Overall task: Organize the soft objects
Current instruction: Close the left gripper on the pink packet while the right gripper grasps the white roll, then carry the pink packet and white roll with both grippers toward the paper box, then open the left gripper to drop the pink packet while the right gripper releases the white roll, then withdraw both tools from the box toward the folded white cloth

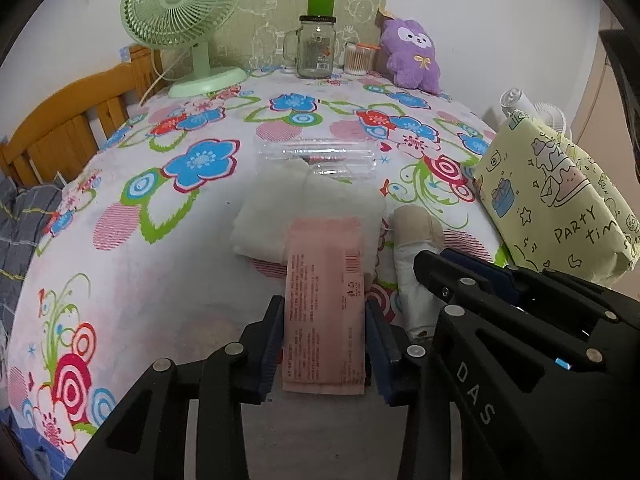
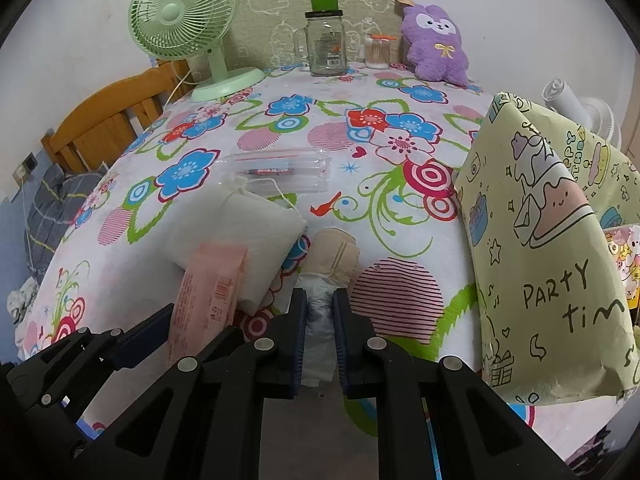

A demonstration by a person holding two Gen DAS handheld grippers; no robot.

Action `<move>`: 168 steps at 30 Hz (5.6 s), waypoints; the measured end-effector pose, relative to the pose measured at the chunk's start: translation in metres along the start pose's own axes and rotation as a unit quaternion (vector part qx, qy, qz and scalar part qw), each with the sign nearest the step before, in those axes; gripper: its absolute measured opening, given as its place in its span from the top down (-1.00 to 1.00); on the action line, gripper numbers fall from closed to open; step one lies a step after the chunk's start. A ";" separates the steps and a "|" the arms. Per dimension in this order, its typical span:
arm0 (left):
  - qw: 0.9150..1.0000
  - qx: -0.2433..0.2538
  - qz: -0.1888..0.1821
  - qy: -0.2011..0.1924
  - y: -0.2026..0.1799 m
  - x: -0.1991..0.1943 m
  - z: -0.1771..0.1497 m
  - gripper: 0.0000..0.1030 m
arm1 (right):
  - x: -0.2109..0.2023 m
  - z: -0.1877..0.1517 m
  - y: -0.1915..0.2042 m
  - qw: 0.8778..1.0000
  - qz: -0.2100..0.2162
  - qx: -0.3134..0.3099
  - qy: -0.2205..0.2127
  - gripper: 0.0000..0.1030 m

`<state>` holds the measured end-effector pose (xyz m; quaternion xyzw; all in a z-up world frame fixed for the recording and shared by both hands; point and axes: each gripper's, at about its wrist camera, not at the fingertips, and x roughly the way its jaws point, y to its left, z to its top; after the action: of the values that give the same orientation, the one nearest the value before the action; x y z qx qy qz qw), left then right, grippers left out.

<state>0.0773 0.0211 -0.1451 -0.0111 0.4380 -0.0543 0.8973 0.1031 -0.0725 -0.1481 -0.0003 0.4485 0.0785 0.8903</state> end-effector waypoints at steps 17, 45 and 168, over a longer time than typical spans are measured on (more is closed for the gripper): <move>1.000 0.004 0.010 -0.024 -0.005 -0.023 0.007 0.23 | -0.020 0.007 0.002 1.000 0.004 -0.004 -0.020 0.74; 0.995 0.018 0.012 -0.096 -0.033 -0.087 0.039 0.23 | -0.101 0.036 -0.011 0.995 0.006 -0.013 -0.096 0.75; 0.987 0.120 -0.070 -0.081 -0.195 -0.044 0.084 -0.76 | -0.116 0.047 -0.188 0.985 -0.089 0.088 -0.115 -0.60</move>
<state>0.0991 -0.1698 -0.0458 0.0614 0.3522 -0.1683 0.9186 0.0985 -0.2714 -0.0405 0.0475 0.3464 -0.0416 0.9360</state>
